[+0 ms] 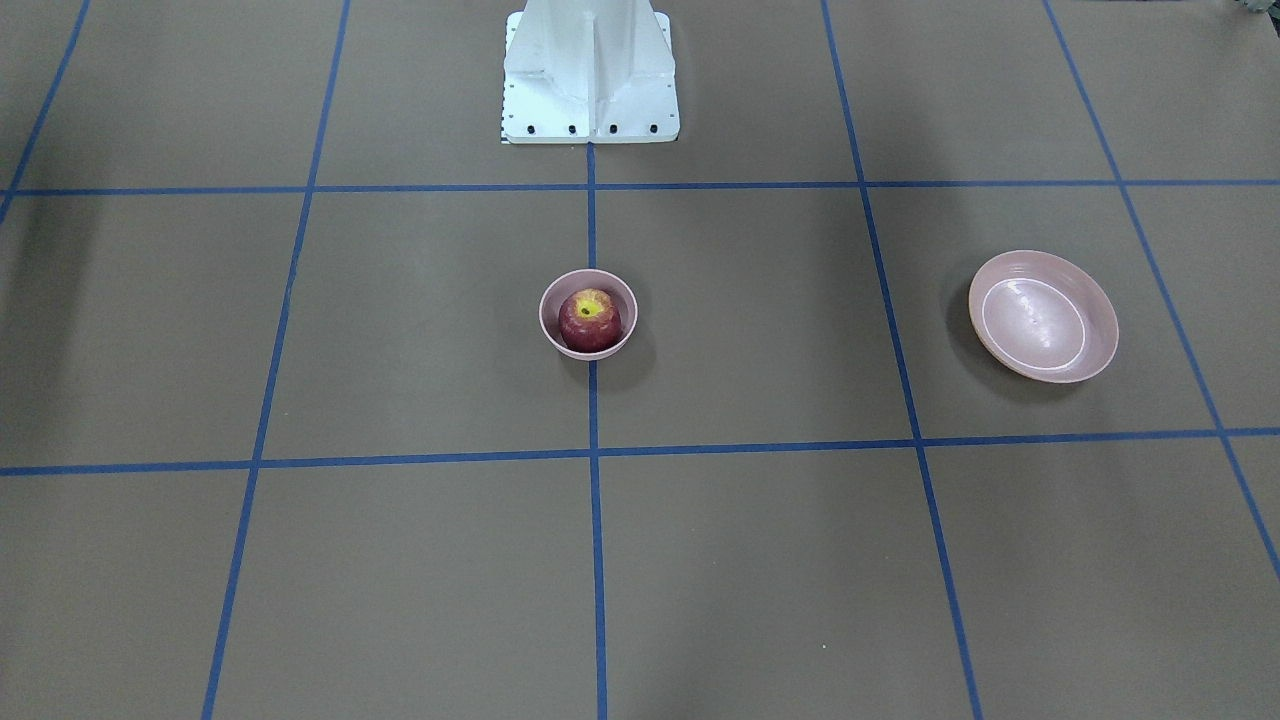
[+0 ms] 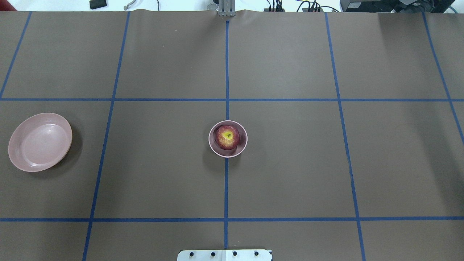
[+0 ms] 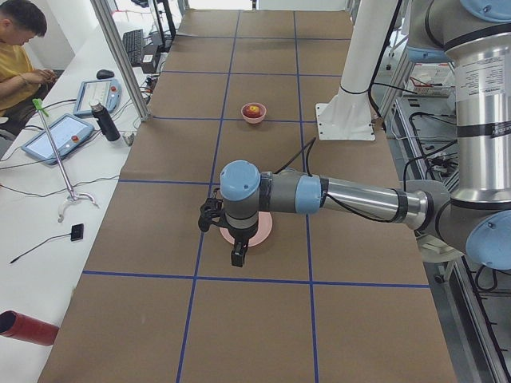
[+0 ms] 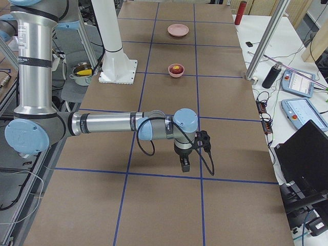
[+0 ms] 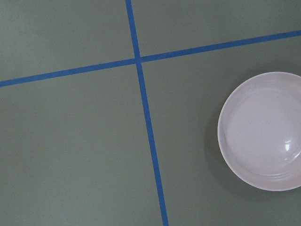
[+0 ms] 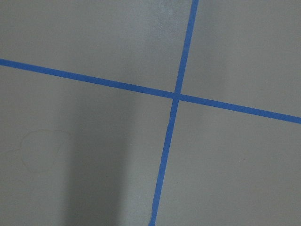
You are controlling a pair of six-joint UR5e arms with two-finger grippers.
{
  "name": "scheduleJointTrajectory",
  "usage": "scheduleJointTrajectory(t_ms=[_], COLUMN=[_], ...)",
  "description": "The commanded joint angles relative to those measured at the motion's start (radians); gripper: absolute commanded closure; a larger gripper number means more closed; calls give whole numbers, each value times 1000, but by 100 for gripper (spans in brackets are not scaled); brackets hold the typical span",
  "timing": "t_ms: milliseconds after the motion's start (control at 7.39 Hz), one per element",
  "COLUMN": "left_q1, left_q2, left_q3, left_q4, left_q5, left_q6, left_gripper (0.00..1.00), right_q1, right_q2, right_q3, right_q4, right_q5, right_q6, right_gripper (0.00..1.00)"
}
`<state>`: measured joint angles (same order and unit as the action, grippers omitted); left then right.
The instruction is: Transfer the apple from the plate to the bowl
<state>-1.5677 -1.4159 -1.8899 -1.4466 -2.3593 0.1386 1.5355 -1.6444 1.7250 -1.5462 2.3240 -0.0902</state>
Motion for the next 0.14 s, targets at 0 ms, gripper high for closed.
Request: scheduleJointTrajectory(t_ms=[0], left_q1=[0], left_q2=[0], left_q3=[0], left_q4=[0], left_q5=[0], left_q6=[-1], left_gripper=[2], right_q1=[0], right_q2=[0], right_q3=[1], right_q4=[0], right_q5=[0], right_q6=[0], right_gripper=[0])
